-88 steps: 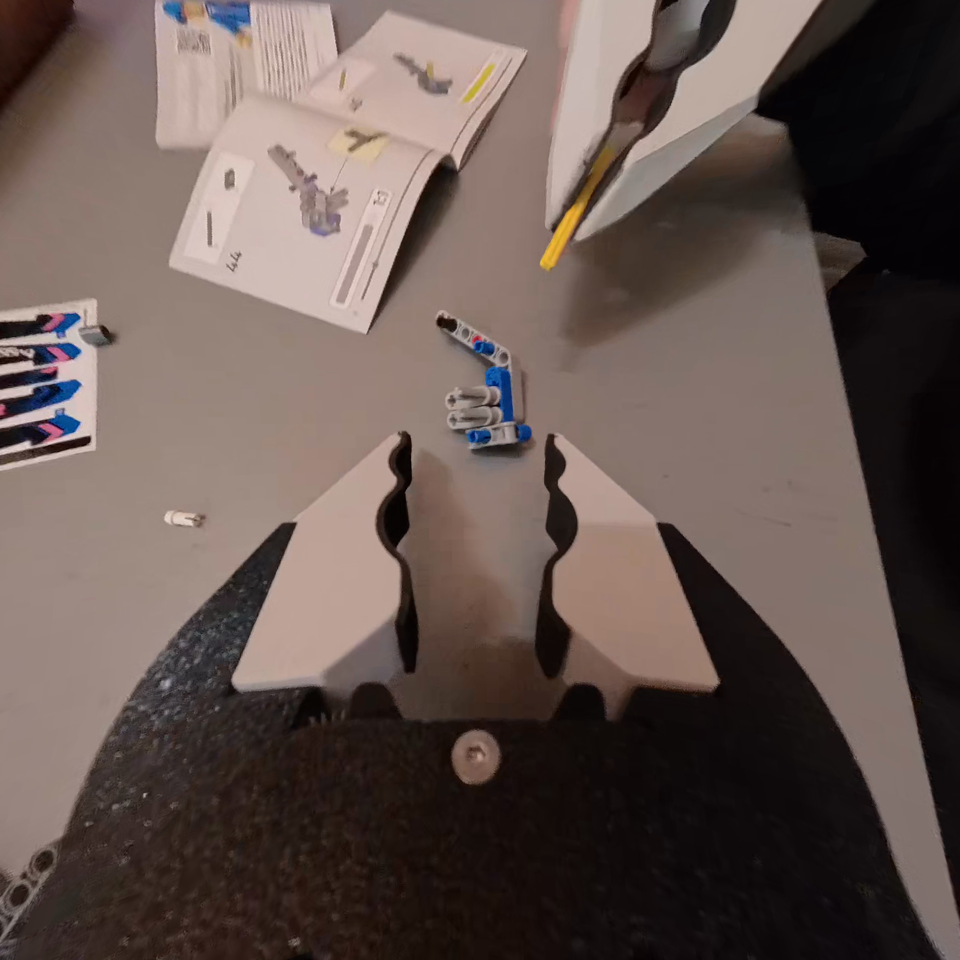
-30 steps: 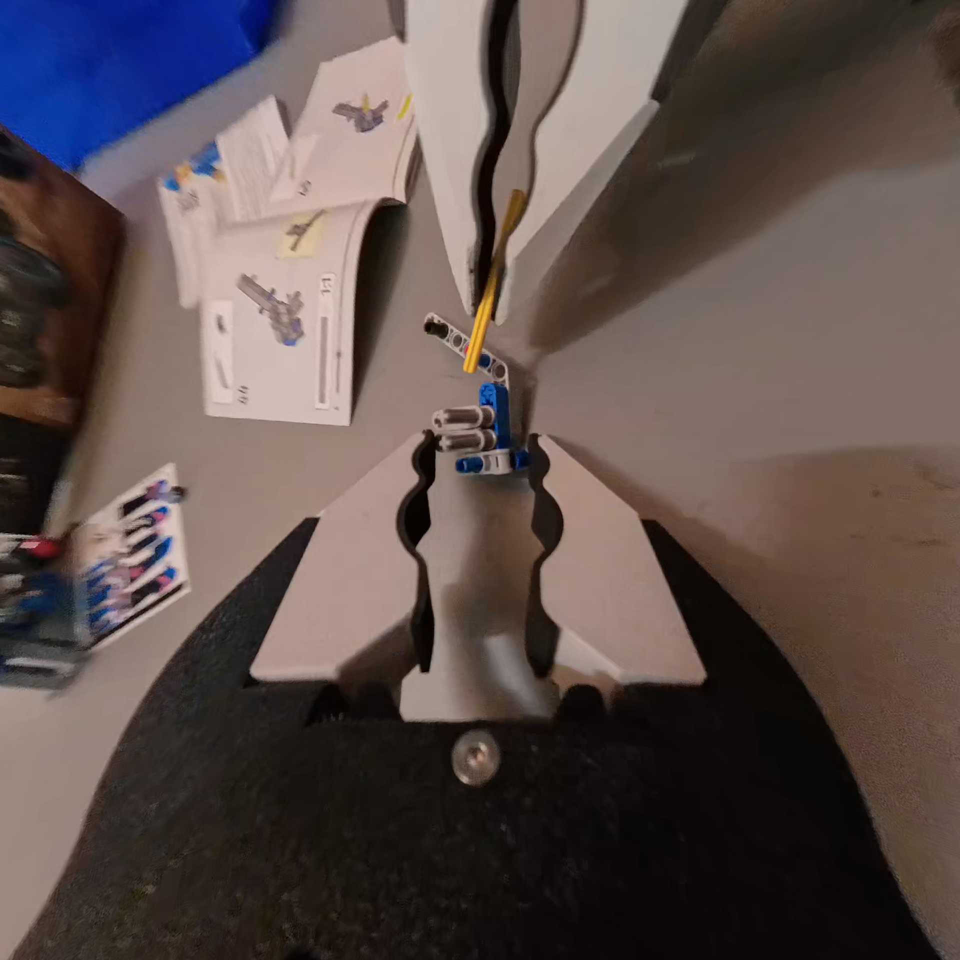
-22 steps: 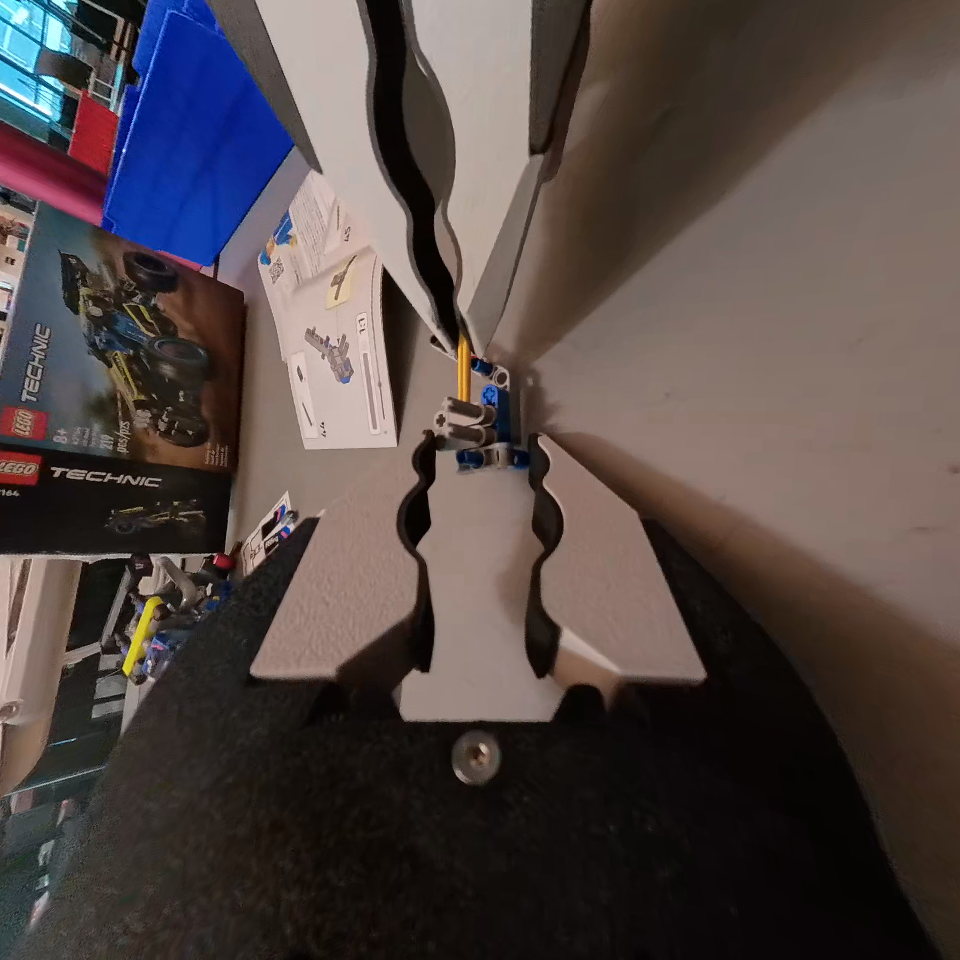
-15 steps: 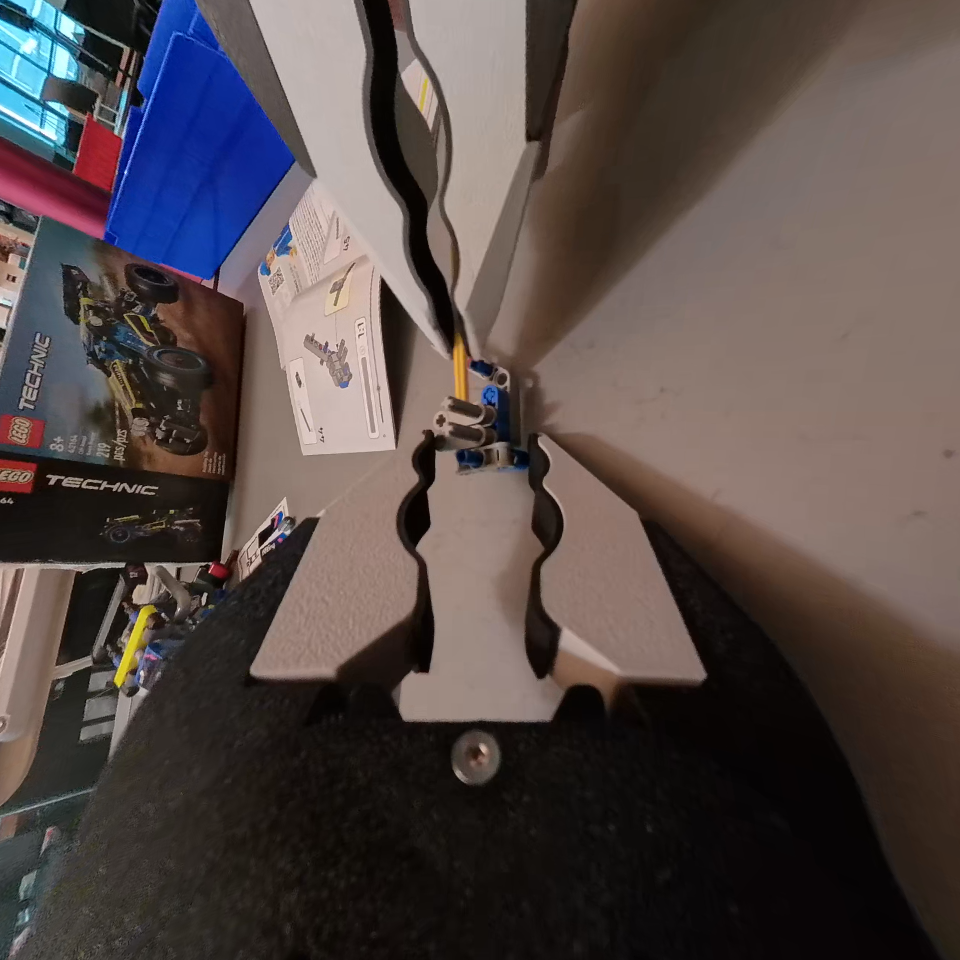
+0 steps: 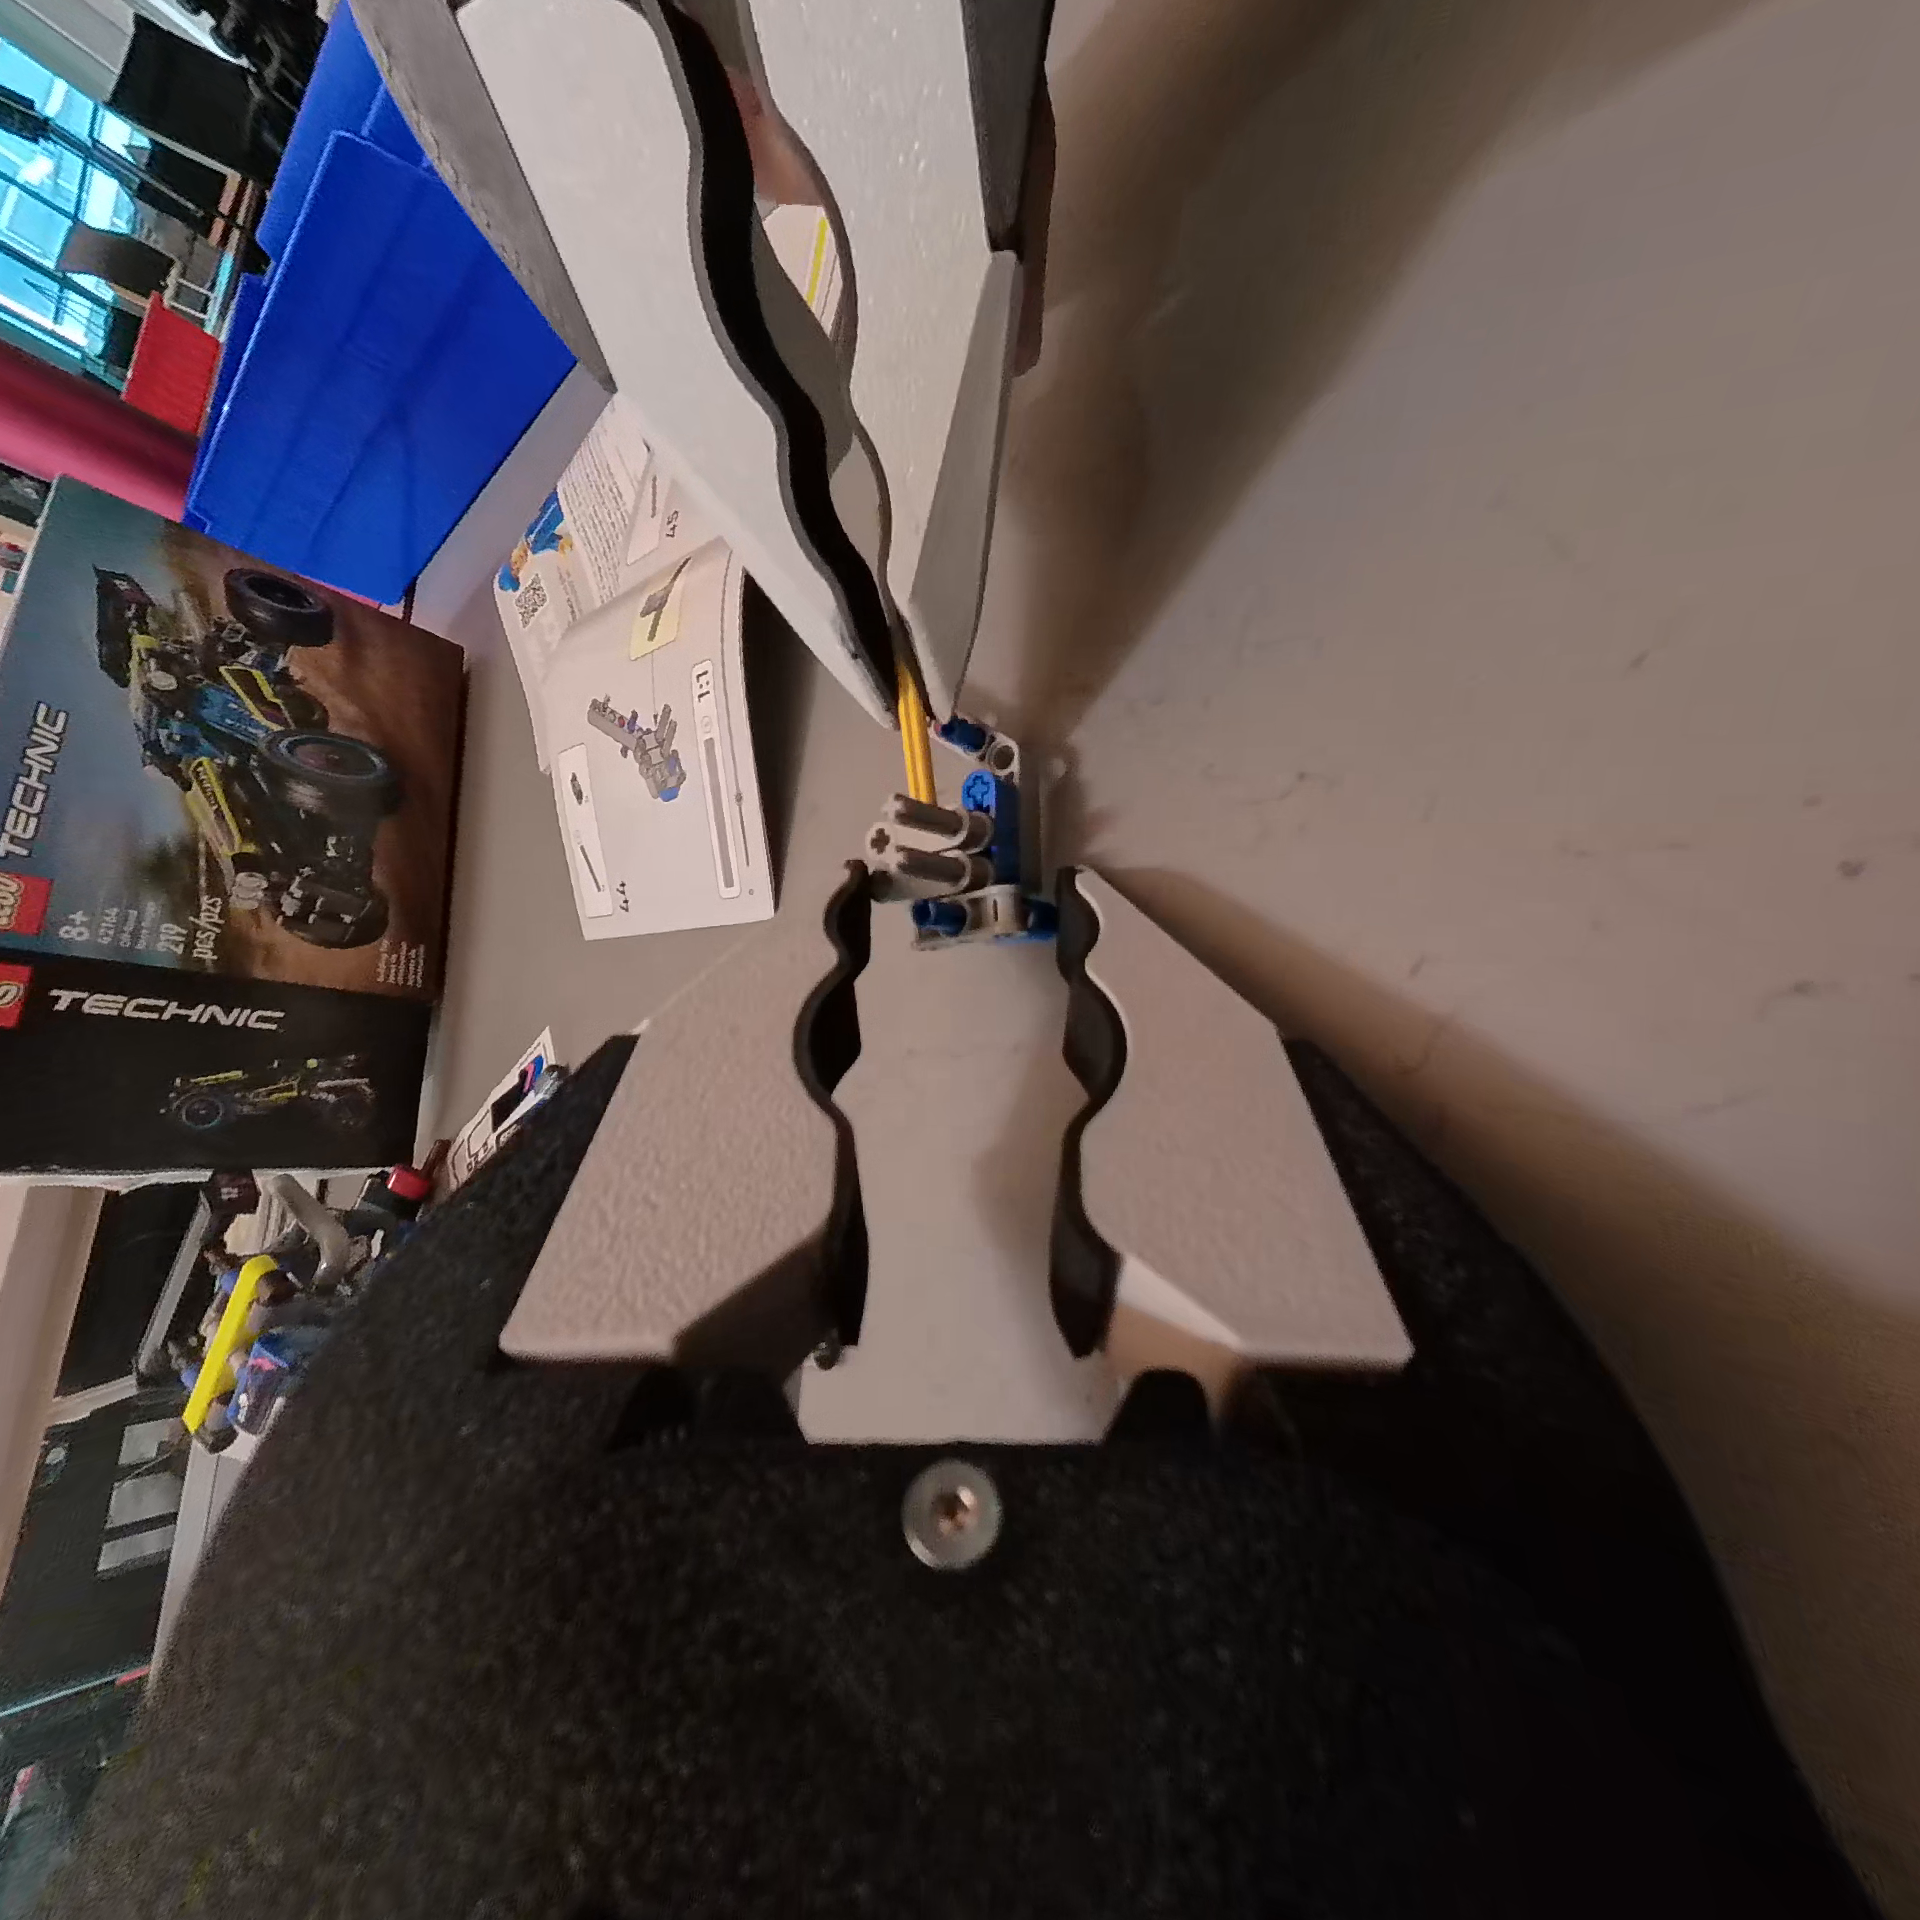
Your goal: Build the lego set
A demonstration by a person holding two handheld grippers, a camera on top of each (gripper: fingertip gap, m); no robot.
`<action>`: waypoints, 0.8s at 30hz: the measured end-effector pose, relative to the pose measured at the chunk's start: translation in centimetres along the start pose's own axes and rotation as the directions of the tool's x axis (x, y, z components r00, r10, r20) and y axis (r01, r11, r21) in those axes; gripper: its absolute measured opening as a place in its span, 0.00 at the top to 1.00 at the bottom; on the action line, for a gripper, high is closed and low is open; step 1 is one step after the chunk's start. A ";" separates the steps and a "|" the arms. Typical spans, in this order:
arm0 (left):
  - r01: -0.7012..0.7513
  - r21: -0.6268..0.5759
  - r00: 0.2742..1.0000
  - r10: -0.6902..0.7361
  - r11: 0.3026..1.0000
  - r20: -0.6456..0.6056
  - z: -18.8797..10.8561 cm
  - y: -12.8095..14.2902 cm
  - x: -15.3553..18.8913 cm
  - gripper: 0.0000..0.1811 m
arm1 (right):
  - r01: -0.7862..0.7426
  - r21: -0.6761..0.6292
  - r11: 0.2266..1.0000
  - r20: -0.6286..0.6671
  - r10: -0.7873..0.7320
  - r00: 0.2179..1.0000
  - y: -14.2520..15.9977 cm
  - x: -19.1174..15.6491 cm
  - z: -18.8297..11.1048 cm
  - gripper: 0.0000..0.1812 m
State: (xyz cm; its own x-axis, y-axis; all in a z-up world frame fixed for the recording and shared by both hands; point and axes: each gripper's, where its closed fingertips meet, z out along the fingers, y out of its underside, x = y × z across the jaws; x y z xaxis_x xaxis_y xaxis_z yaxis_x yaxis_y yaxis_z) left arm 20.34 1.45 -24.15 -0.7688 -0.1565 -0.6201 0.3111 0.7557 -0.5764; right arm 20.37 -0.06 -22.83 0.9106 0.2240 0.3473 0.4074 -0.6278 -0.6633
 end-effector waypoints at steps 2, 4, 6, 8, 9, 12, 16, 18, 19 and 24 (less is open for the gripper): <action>-0.004 0.003 1.000 0.004 1.000 0.003 0.0 0.0 0.0 0.82 | 0.011 0.009 1.000 0.003 -0.011 1.000 0.0 0.1 0.1 0.99; -0.001 0.007 1.000 0.001 1.000 0.001 0.0 0.1 -0.1 0.82 | -0.031 0.032 0.999 0.020 0.030 0.999 0.0 0.2 0.3 0.99; 0.015 0.017 1.000 -0.015 1.000 -0.011 0.0 0.2 -0.1 0.82 | -0.080 0.040 0.996 0.038 0.079 0.996 -0.1 0.2 0.3 0.99; 0.021 0.015 1.000 -0.021 1.000 -0.021 0.0 0.2 -0.1 0.82 | -0.127 0.018 0.992 0.041 0.126 0.991 0.0 0.2 0.3 0.99; 0.024 0.013 0.999 -0.024 1.000 -0.024 0.0 0.2 -0.1 0.82 | -0.134 -0.001 0.991 0.035 0.134 0.990 0.0 0.2 0.4 0.99; 0.075 0.017 0.996 -0.074 0.997 -0.058 0.0 0.3 0.0 0.82 | 0.091 -0.065 0.994 -0.052 -0.094 0.994 -0.1 0.2 0.4 0.99; 0.155 0.039 0.978 -0.148 0.987 -0.148 -0.1 0.4 0.4 0.82 | 0.169 -0.069 0.983 -0.074 -0.174 0.982 -0.3 0.2 0.6 0.99; 0.221 0.044 0.955 -0.207 0.974 -0.214 -0.1 0.4 0.6 0.82 | 0.157 -0.056 0.986 -0.062 -0.160 0.985 -0.2 0.3 0.6 0.99; 0.257 0.038 0.938 -0.240 0.966 -0.250 -0.2 0.4 0.6 0.82 | 0.163 -0.058 0.985 -0.064 -0.166 0.984 -0.2 0.3 0.6 0.99; 0.479 -0.095 0.756 -0.464 0.873 -0.462 -0.3 0.7 1.5 0.74 | 0.167 -0.060 0.984 -0.056 -0.170 0.984 -0.3 0.3 0.9 0.99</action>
